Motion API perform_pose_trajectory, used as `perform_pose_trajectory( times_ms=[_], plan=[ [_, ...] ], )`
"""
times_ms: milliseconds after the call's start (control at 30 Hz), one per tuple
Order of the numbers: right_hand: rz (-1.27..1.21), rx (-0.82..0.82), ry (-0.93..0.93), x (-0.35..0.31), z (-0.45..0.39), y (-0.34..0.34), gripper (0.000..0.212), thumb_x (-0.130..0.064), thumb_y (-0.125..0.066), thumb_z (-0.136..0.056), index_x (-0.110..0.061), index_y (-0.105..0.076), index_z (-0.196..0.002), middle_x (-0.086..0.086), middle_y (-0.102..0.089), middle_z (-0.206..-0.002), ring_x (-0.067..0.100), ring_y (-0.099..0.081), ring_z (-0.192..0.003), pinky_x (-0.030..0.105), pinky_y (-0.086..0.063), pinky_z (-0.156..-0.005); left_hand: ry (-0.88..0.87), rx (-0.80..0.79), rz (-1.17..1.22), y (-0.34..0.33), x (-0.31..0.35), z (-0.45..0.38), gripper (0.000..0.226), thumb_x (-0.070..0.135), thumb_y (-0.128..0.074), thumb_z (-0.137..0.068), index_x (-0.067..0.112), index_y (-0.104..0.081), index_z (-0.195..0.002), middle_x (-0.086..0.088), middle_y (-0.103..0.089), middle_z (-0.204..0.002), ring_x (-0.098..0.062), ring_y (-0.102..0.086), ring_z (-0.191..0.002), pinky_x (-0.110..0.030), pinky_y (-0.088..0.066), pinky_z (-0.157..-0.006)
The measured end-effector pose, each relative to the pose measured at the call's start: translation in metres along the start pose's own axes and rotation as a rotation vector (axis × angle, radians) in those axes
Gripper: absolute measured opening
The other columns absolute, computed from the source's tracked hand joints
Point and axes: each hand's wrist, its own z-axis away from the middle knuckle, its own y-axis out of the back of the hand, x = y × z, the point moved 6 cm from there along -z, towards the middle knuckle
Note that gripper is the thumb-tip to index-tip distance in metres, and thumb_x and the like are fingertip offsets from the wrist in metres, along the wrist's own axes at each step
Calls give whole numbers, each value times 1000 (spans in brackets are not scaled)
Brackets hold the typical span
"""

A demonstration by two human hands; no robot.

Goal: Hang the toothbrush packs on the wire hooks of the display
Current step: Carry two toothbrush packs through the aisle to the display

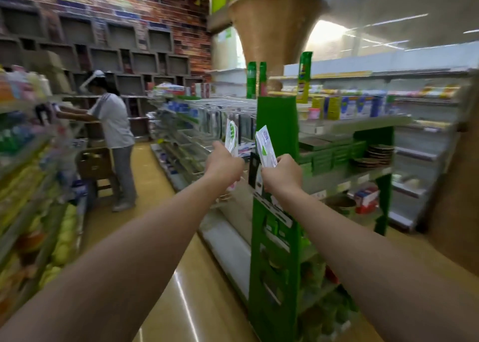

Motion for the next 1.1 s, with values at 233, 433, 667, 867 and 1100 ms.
perform_pose_trajectory(
  times_ms=[233,433,667,867,1100],
  plan=[
    [-67,-169,19,-15,-35,-92,35,-27,-64,-75,-9,-55,-104,14,-64,-101,38,-67,-92,52,-60,-77,79,120,-44,32,-38,-48,46,13,-60,-89,15,-38,-129,-15,-61,-114,-36,-72,-83,-41,-61,-47],
    [-56,-194,64,-42,-61,-164,34,-23,-68,-85,-6,-57,-112,15,-63,-110,35,-60,-104,44,-55,-87,111,167,7,65,-83,-118,66,10,-64,-88,15,-32,-145,-16,-61,-127,-35,-73,-86,-45,-64,-55],
    [-102,-203,92,-90,-113,-282,28,-22,-69,-82,-8,-55,-101,13,-62,-102,36,-64,-94,48,-58,-79,93,197,-32,116,-140,-227,65,13,-64,-90,9,-30,-146,-17,-60,-122,-31,-72,-79,-27,-51,-36],
    [-96,-213,73,-138,-164,-368,29,-21,-69,-82,-8,-55,-103,13,-62,-100,35,-66,-90,51,-59,-80,150,194,-9,159,-182,-326,68,16,-67,-89,12,-31,-146,-17,-57,-127,-36,-73,-85,-38,-62,-53],
    [-105,-228,83,-160,-228,-460,25,-21,-68,-85,-8,-54,-102,12,-61,-101,33,-66,-89,50,-59,-77,162,189,9,175,-223,-422,74,18,-70,-91,11,-27,-151,-16,-56,-129,-32,-72,-83,-39,-64,-56]
  ],
)
